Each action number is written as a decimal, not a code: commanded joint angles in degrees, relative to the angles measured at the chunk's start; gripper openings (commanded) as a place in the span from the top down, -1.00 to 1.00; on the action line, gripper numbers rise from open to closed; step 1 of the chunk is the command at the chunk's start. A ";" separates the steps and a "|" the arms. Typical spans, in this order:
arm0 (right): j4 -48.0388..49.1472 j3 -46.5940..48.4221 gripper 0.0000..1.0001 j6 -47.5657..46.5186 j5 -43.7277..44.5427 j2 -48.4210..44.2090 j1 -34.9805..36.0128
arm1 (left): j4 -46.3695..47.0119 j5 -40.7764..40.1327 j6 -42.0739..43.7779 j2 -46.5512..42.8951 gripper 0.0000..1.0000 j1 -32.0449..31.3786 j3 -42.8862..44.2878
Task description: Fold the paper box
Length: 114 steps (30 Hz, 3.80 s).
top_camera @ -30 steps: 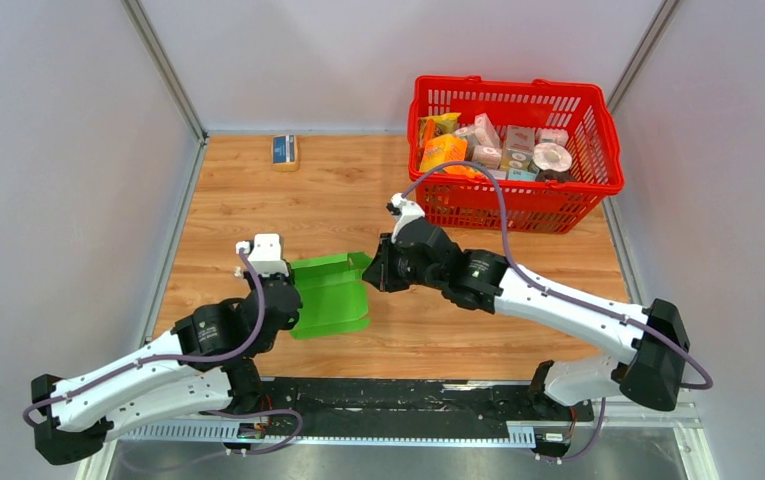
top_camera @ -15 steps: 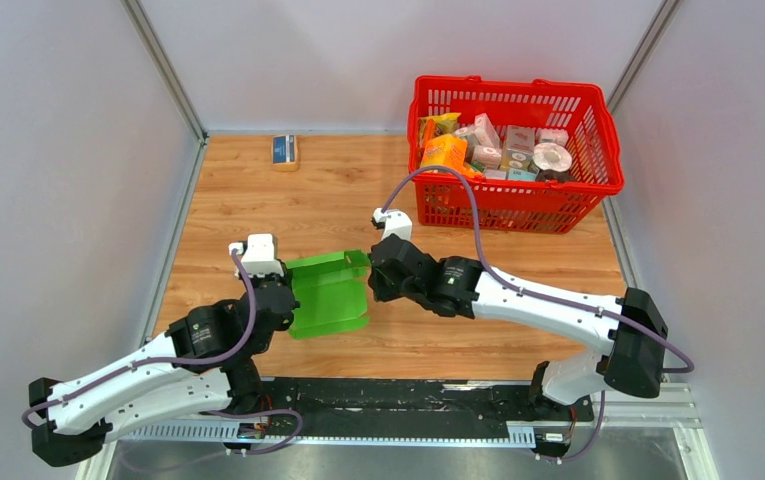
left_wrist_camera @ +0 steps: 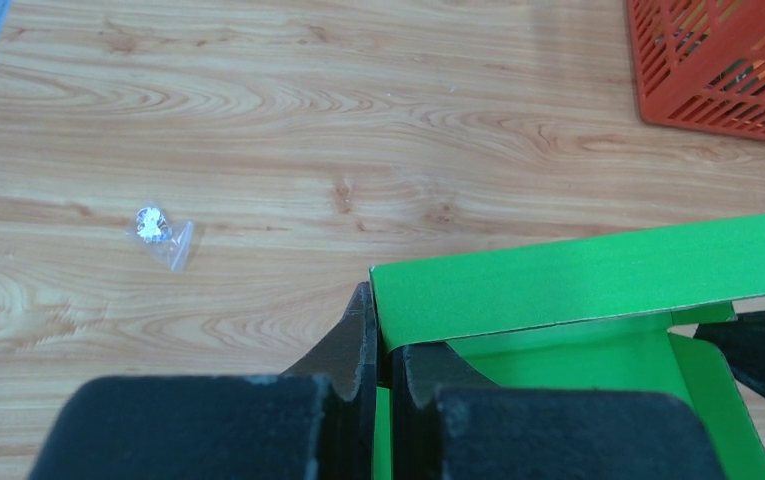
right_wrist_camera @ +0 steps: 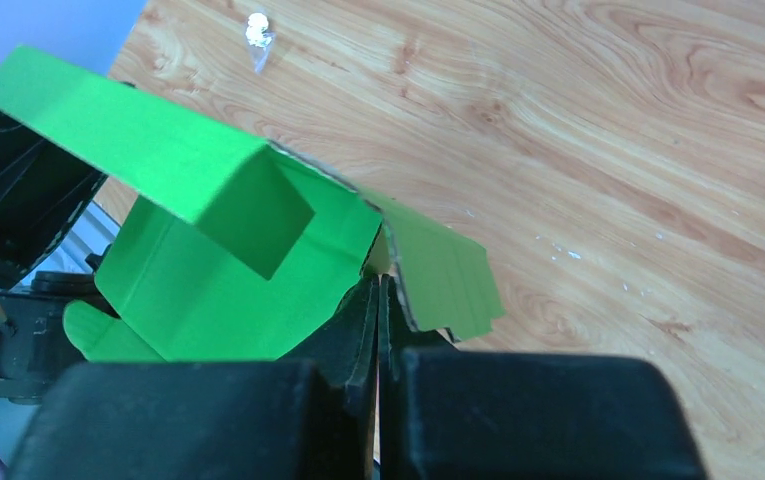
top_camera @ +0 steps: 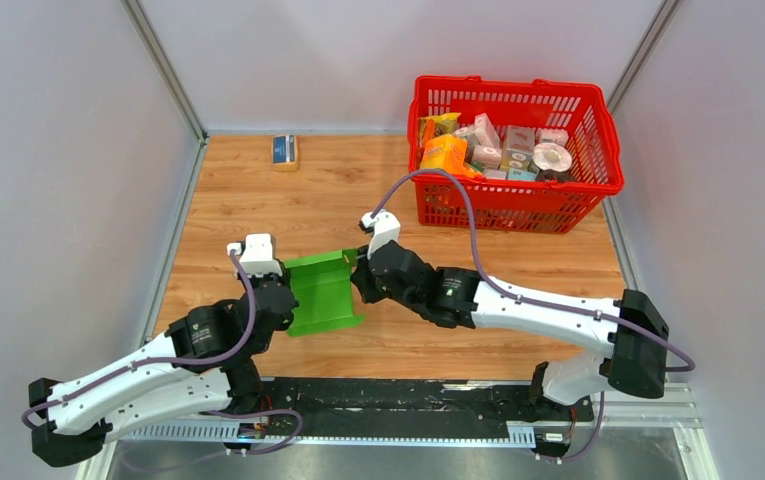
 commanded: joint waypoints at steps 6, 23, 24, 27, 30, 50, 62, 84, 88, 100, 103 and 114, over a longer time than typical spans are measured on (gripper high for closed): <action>7.66 2.61 0.99 -7.25 -0.83 4.63 1.78 | 2.69 3.03 -1.02 -0.38 1.00 -0.17 2.05; -19.15 -8.18 0.02 -11.84 -10.67 -19.76 -5.60 | 0.93 9.53 1.53 -0.03 1.00 1.58 0.90; -17.93 -9.59 -0.01 -11.40 -12.33 -21.19 -7.95 | 0.67 12.85 1.62 0.32 1.00 2.28 1.17; -15.03 -14.16 -0.04 -10.69 -20.75 -25.59 -14.97 | 1.19 20.84 4.06 1.11 1.00 5.36 2.14; -7.51 -17.94 -0.04 -8.85 -36.20 -28.93 -25.59 | 2.95 32.07 8.01 1.03 1.00 10.01 2.32; 2.48 -13.91 -0.11 -12.01 -70.90 -25.77 -19.86 | 12.53 66.94 11.72 2.34 1.00 17.67 0.12; 5.54 -14.78 -0.09 -7.53 -40.51 -26.91 -12.03 | 13.06 66.15 9.44 1.73 1.00 17.67 1.17; 3.79 -8.63 0.05 -0.41 -10.24 -17.34 -1.65 | 3.66 45.32 3.20 0.06 1.00 15.30 4.42; 6.96 -8.28 -0.05 -1.46 -15.77 -15.32 -0.95 | 2.69 43.12 3.64 1.46 1.00 14.77 5.30; -1.03 -7.23 -0.45 -10.07 -13.04 -17.94 -1.38 | -2.31 38.64 5.57 3.66 1.00 13.80 7.06; -3.58 -7.32 -0.53 -11.31 -15.68 -18.91 -2.96 | -4.60 36.54 6.71 4.10 1.00 13.89 7.85; 2.91 -14.35 -0.19 -19.56 -45.65 -23.49 -12.99 | -3.38 41.44 12.43 1.64 1.00 13.89 7.85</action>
